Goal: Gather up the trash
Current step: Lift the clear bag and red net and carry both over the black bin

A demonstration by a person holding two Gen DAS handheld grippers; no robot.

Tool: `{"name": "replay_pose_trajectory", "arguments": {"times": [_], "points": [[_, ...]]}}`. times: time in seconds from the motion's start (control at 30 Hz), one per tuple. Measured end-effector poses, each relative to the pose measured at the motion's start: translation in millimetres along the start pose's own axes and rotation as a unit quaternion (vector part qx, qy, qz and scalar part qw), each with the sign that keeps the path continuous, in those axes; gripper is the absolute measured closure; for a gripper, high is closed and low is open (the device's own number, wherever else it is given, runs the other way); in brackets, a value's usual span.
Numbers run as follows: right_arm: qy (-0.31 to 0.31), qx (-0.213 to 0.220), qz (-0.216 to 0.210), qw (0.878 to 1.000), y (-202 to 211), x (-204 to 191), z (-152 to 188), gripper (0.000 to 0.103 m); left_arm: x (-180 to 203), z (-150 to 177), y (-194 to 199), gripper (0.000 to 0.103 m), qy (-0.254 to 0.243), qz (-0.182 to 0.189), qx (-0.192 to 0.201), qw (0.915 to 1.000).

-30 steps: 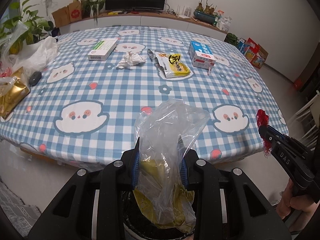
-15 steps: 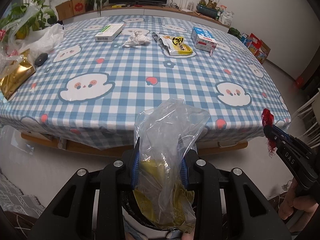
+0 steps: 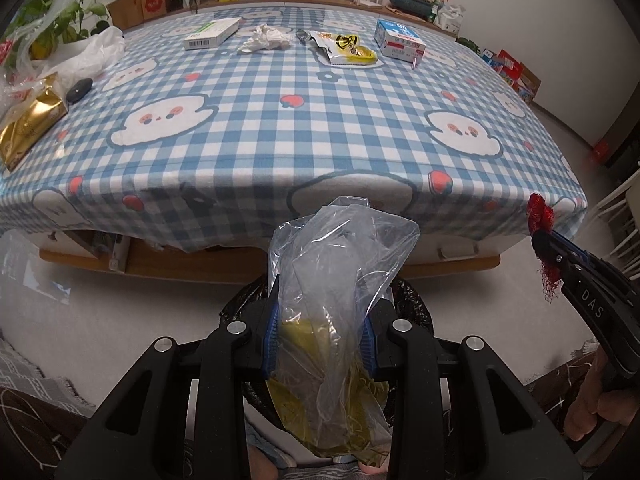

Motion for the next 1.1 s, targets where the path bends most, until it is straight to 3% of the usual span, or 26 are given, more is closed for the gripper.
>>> {"name": "replay_pose_trajectory", "arguments": {"times": [0.47, 1.1], "points": [[-0.002, -0.028, -0.002, 1.0, -21, 9, 34, 0.087, 14, 25, -23, 0.072, -0.011, 0.01, -0.023, 0.9996], [-0.035, -0.082, -0.003, 0.996, -65, 32, 60, 0.087, 33, 50, -86, 0.072, -0.026, 0.005, -0.07, 0.9972]]}}
Point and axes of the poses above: each gripper's, at about its wrist camera, not at the fingertips, and y roughly against the way its jaws point, x to its right, z to its underside, the point moved 3 cm from there along -y, roughly the way its jaws point, and after that the axes turned 11 degrees about -z, right-handed, at the moved point
